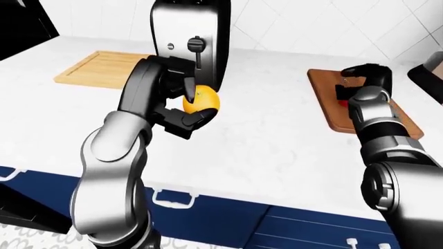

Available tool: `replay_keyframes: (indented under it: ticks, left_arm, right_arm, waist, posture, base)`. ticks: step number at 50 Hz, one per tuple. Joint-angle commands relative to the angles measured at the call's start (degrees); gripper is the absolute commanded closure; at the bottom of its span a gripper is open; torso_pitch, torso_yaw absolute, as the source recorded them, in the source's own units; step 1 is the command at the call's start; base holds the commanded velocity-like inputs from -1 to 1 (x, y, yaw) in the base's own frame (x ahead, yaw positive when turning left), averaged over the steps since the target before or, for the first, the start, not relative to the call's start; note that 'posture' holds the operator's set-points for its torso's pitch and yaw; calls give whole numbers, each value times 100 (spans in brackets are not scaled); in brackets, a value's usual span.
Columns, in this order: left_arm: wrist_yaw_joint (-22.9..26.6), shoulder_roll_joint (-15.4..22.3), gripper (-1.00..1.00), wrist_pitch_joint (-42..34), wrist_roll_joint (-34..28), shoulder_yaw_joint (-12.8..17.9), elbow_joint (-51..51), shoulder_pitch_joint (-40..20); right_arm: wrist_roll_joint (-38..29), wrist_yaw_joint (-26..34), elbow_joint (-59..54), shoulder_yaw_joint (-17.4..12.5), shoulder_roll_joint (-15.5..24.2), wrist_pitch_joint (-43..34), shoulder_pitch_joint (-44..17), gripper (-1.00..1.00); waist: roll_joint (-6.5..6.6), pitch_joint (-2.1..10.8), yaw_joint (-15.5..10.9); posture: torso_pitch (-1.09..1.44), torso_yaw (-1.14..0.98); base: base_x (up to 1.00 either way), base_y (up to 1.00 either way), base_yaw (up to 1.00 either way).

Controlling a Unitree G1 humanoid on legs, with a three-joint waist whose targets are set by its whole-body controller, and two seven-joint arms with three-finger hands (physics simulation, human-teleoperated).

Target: Place the tangerine and the cherry on separate cutting boards.

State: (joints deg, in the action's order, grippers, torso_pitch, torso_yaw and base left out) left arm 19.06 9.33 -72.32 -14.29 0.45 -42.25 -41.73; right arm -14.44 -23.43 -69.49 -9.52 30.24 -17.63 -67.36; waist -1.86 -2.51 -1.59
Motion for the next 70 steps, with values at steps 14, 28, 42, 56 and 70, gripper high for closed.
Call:
replay_keyframes:
  ticks: [14, 28, 42, 56, 70]
  left_arm:
    - [-70, 41, 100, 178, 6, 31, -161, -139]
    - [-61, 76, 100, 96, -4, 36, -203, -205]
    - [-81, 112, 100, -20, 31, 88, -238, -330]
    - [-107, 241, 100, -69, 193, 263, -256, -389]
    - [-313, 336, 100, -64, 442, 406, -242, -388]
  right_arm:
    - [-115, 253, 723, 43, 217, -166, -514, -9]
    - [-37, 1129, 2869, -124, 193, -1059, 247, -67]
    - [-185, 1576, 4027, -125, 77, -1760, 294, -100]
    - [-224, 2149, 5970, -238, -24, -2859, 807, -100]
    - [172, 2435, 8661, -753, -212, -3636, 2512, -100]
  waist:
    - [-25, 151, -12]
    - [-49, 127, -34]
    - [-12, 235, 123]
    - [143, 97, 41]
    - [87, 25, 166]
  posture:
    - [0, 0]
    - [0, 0]
    - [0, 0]
    - [0, 0]
    - [0, 0]
  base:
    - [0, 0, 0]
    - [0, 0, 0]
    - [-54, 0, 0]
    - [-54, 0, 0]
    - [-4, 0, 0]
